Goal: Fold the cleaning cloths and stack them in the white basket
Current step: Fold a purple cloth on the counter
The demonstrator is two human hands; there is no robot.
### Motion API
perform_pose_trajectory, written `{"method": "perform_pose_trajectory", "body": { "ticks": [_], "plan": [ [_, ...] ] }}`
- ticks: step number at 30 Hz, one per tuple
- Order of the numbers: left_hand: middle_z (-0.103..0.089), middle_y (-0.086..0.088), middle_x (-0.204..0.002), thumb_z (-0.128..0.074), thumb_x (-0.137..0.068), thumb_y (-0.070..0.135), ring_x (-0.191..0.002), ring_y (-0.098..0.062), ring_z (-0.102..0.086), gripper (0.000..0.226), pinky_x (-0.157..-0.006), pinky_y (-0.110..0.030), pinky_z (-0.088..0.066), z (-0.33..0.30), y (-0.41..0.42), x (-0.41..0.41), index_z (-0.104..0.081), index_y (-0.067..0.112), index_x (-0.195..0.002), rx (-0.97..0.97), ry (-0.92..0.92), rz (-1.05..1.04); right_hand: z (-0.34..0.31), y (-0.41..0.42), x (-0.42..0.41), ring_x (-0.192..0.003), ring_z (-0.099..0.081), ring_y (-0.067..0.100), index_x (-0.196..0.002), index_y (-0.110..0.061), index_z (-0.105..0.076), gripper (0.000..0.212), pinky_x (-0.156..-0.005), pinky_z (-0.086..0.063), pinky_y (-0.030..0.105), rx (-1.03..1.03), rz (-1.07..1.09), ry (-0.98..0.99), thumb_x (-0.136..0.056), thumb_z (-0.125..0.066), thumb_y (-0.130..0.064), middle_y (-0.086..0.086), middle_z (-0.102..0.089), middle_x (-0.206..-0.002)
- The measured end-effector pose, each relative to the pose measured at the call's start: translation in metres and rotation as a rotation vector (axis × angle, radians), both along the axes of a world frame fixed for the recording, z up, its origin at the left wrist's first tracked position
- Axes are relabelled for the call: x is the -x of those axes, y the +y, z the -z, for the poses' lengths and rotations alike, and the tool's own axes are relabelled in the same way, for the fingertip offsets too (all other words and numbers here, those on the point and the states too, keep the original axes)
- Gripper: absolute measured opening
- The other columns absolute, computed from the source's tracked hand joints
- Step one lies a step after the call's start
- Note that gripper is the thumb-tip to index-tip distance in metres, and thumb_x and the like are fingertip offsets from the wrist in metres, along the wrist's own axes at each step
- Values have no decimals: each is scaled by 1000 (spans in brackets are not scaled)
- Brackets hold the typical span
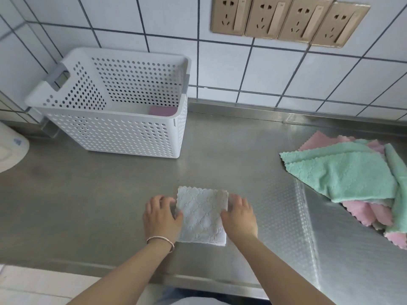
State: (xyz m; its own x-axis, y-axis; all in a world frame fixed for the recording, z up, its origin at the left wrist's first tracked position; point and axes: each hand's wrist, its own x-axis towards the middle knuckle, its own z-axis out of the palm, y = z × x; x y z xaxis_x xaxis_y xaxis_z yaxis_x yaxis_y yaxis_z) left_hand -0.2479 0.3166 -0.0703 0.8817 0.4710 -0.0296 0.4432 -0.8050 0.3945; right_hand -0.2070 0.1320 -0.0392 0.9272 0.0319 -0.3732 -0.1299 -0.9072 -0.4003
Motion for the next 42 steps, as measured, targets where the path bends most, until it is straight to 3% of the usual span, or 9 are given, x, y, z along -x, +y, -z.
{"method": "perform_pose_trajectory", "body": {
  "ticks": [4,11,16,20,24,29,32,38,42],
  "plan": [
    [-50,-2,-118,-58,-81,46,-111,-25,-45,28,-92,-31,-39,-5,-4,1,-66,27,-98,102,273,-172,-6,2,3,-90,-54,21,-132,-10,-37,47,-73,-44,29,-218,354,290,-88,-47,-22,7,-57,-119],
    [-62,-5,-90,-55,-86,32,-79,-24,-53,15,-75,-29,-46,-15,-16,-1,-60,20,-78,320,279,-210,-4,16,1,-80,-51,23,-86,-7,-50,12,-66,-39,24,-213,292,533,-87,-43,-17,7,-51,-88],
    [-60,-5,-97,-56,-88,31,-85,-22,-51,23,-74,-25,-36,-34,-24,1,-56,11,-99,711,129,-397,-12,10,16,-77,-51,20,-103,-11,-41,18,-65,-38,28,-457,350,309,-95,-41,-28,3,-51,-89],
    [-56,-1,-94,-43,-94,46,-90,-19,-47,31,-79,-25,-33,-66,-19,4,-53,17,-95,906,46,-382,-43,27,25,-60,-40,11,-79,-14,-37,19,-53,-31,25,-669,298,49,-97,-40,-21,-2,-41,-69],
    [-56,-3,-87,-39,-92,55,-85,-20,-51,35,-80,-32,-40,-124,12,-9,-53,28,-74,881,-208,-348,-92,63,12,-52,-40,-3,-72,-19,-33,27,-50,-34,14,-838,198,-179,-98,-41,-15,-6,-39,-66],
    [-52,4,-75,-35,-96,42,-69,-11,-46,31,-61,-12,-35,-202,64,-34,-52,23,-77,735,-553,-276,-159,118,-25,-56,-44,-8,-77,-24,-38,23,-53,-36,8,-981,82,-318,-97,-42,-15,-13,-44,-69],
    [-52,0,-91,-31,-100,35,-83,-12,-44,36,-59,-18,-32,-228,120,-66,-58,11,-96,630,-643,-229,-192,163,-61,-65,-50,-7,-85,-21,-46,12,-62,-40,13,-1024,66,-306,-96,-46,-19,-13,-53,-75],
    [-44,-2,-73,-31,-100,26,-78,-21,-43,26,-62,-28,-26,-243,224,-159,-46,12,-84,453,-391,-49,-205,239,-153,-62,-44,15,-75,-8,-50,28,-58,-36,28,-882,145,-274,-91,-55,-31,1,-48,-69],
    [-53,-12,-87,-34,-99,22,-82,-28,-49,19,-67,-29,-31,-226,272,-219,-47,12,-89,235,-132,60,-177,274,-222,-70,-54,14,-81,-14,-60,10,-65,-47,28,-900,308,54,-86,-64,-21,3,-60,-80]
  ]
}}
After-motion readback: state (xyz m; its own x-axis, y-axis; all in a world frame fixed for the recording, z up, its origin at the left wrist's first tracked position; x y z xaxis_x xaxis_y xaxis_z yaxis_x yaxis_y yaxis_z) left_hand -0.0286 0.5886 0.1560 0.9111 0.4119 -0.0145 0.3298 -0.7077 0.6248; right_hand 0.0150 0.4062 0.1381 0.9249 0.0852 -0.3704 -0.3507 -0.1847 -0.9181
